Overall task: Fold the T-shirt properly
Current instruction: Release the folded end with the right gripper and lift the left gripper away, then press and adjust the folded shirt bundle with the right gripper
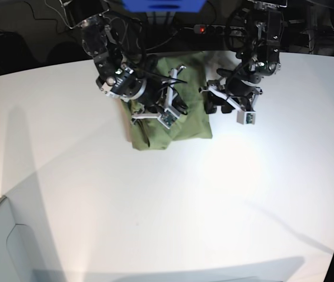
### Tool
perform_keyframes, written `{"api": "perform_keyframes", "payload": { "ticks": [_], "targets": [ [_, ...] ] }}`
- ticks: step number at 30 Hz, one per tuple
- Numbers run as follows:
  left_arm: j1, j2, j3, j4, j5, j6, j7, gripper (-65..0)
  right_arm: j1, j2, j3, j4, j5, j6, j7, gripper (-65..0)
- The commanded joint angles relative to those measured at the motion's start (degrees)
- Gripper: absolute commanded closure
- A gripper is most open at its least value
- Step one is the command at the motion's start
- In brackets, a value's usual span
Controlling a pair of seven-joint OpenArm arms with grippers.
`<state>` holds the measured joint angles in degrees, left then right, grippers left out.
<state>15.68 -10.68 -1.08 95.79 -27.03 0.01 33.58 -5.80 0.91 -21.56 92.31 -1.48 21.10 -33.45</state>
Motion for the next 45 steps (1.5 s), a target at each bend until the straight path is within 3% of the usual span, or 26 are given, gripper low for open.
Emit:
{"api": "perform_keyframes", "payload": {
  "ticks": [1,12,18,20,25,33,37,45],
  "targets": [
    [0.27,-0.36,-0.1,0.7,-0.27,0.21,-0.13,-29.0,0.66,-0.86,-0.11,0.83,0.9,0.13,1.41,-0.5],
    [0.45,-0.36,-0.1,1.31,-0.27,0.38,-0.13,-29.0,0.75,-0.86,-0.2,0.57,0.9,0.13,1.06,-2.3],
    [1.24,-0.44,-4.32,1.4,-0.27,0.12,-0.13,-29.0,1.36,-0.86,-0.28,-2.6,1.08,0.22,1.32,-27.2],
    [1.77,-0.44,-6.43,1.57,-0.36,0.12,-0.13,-29.0,1.28,-0.86,-0.28,-2.6,1.17,0.22,1.41,-32.4],
    [3.79,-0.36,-14.08,6.67,-0.36,0.03,-0.13,-29.0,0.92,-0.95,-0.02,1.8,1.26,0.22,1.41,-33.4],
    [5.02,-0.36,-21.82,9.84,-0.36,0.03,-0.13,-29.0,-2.5,1.6,0.33,13.93,1.17,0.22,1.41,-34.2],
    [5.11,-0.36,-23.31,9.93,-0.36,0.03,-0.13,-29.0,-3.38,2.92,6.22,17.18,1.26,0.22,1.41,-34.2],
    [5.2,-0.18,-23.67,9.75,-0.36,0.03,-0.13,-29.0,-2.86,1.77,20.55,16.21,1.26,0.22,1.32,-37.7]
  ]
}}
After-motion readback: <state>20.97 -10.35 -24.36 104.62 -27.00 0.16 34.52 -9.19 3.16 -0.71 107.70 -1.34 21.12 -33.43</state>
